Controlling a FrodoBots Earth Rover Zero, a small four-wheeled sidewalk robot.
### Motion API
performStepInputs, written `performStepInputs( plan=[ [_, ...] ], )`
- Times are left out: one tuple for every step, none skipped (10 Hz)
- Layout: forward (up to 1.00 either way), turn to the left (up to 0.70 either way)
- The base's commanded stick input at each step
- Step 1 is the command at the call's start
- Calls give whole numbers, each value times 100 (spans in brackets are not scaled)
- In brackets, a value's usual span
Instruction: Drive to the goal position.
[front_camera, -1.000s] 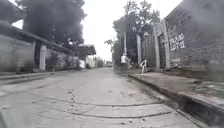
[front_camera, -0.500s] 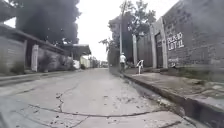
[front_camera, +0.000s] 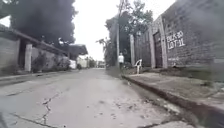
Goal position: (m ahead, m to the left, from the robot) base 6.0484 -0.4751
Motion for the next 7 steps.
performStepInputs(
  plan=[
    [70, 0],
    [70, 0],
    [70, 0],
    [70, -12],
    [70, -20],
    [70, -24],
    [70, -35]
  ],
)
